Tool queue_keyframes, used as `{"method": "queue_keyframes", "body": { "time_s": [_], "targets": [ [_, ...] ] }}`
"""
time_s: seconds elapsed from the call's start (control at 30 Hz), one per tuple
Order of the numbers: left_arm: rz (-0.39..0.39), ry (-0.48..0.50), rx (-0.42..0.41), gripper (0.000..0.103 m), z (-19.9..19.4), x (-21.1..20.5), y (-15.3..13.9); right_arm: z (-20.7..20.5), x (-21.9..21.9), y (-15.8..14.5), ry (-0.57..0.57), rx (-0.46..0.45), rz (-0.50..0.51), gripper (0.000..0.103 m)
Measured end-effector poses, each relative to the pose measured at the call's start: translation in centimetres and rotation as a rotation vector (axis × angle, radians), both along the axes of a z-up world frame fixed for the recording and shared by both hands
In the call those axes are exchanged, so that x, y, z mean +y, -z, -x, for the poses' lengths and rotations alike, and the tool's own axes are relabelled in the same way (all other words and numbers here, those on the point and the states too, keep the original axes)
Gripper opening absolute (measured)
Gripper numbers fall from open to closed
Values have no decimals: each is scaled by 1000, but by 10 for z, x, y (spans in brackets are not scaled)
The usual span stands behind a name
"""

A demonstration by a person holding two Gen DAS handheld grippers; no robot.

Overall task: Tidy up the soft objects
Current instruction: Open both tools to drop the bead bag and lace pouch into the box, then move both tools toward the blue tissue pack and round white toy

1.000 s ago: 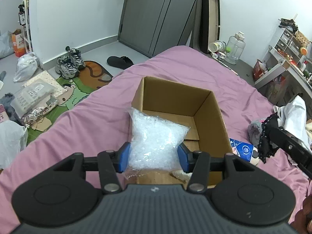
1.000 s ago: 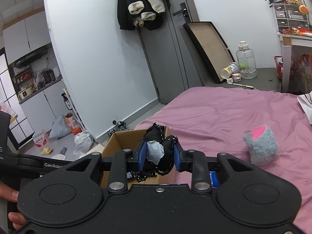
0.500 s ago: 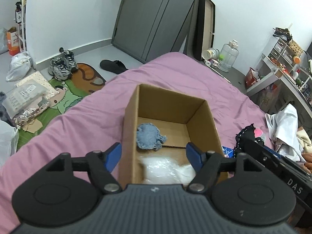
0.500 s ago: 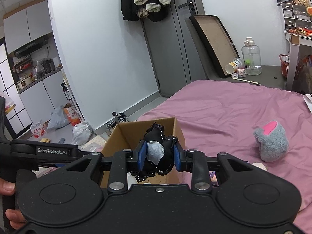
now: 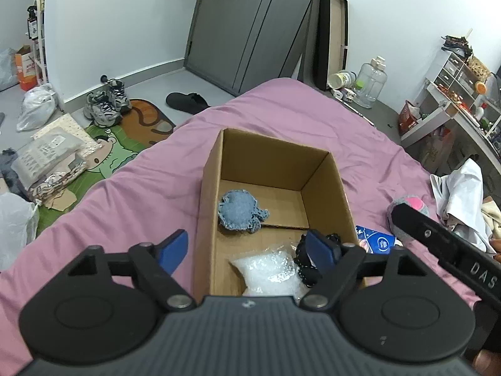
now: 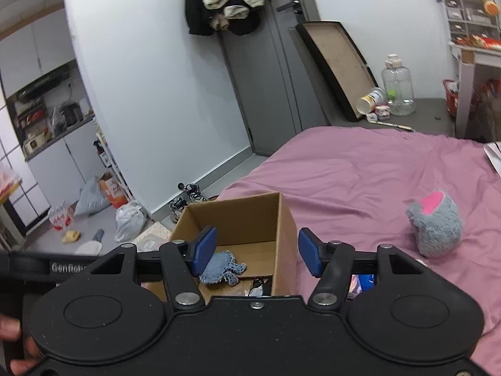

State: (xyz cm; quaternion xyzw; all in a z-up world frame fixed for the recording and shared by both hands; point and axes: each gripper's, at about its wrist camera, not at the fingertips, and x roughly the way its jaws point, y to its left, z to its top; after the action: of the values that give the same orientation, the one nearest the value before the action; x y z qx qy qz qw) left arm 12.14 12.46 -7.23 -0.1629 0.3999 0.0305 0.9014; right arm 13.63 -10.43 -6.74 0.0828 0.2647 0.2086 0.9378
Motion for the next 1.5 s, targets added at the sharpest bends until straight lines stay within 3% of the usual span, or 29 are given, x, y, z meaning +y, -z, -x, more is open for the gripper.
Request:
{"method": "queue_keyframes", "body": {
  "time_s": [0.17,0.23,0.57,0.97,1.5],
  "targets": [
    [-29,26,11,93,-1,-12,-7,-3,-9,-4,49,50,9,79],
    [-36,27,14,95,-1,-16,-9,-4,-14,-5,65,67,11,82],
    [-78,8,34,102,-4,-43,-15,-6,-46,-10,112,180,-1,90],
    [-71,8,33,103,-8,-79,-23,-10,-83,-20,112,212,-69,103],
    [-110,31,45,103,-18,-130,-27,-25,-137,-31,119,249,-179,103]
  ]
}}
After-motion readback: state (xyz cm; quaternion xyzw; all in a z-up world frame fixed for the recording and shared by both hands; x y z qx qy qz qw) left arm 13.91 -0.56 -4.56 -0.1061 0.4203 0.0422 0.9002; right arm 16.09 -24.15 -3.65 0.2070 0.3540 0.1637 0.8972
